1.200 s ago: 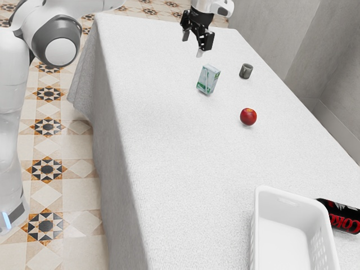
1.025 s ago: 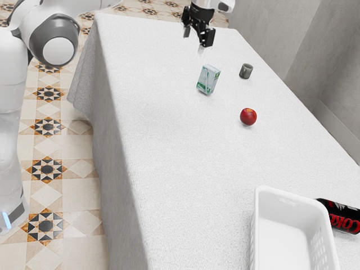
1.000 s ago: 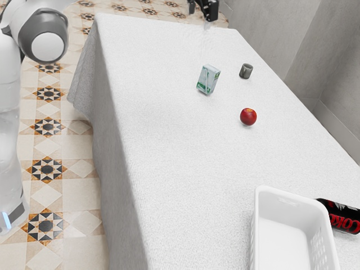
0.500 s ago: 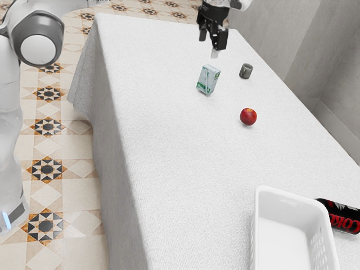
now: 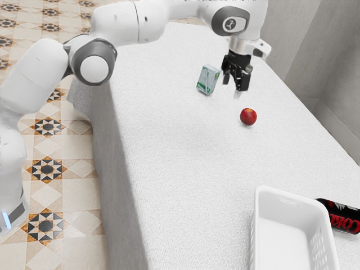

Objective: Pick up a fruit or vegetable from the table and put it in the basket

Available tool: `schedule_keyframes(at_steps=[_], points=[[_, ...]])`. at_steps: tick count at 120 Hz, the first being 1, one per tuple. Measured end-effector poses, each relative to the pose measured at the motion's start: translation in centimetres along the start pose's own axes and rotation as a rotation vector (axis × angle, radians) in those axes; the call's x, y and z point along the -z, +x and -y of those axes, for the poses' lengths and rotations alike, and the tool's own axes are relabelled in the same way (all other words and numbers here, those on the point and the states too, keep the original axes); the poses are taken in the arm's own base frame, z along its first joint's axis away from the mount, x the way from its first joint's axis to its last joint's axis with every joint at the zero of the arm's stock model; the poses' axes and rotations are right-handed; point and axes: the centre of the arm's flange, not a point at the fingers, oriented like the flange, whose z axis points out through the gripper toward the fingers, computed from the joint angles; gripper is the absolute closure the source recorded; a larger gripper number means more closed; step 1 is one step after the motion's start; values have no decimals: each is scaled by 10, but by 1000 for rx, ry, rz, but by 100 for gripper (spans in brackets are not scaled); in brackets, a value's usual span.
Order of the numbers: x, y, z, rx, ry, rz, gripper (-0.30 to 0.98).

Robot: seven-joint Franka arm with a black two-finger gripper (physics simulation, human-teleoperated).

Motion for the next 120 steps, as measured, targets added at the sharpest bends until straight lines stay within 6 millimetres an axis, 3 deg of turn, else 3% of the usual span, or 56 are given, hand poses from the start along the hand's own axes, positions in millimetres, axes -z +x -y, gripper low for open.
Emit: schedule_keyframes(at_steps=[15, 26, 48, 58, 76, 85, 98, 120], points=[[-16, 18, 23, 0, 25, -47, 0], [-28, 36, 28, -7, 13, -103, 0], [-31, 42, 1, -71, 53, -117, 0], [-44, 46, -8, -97, 47, -104, 0], [-67, 55, 26, -70, 37, -129, 0], [-68, 58, 38, -65, 46, -158, 0], [-67, 65, 34, -96, 52, -218, 0], [-98, 80, 30, -139, 56, -266, 0]])
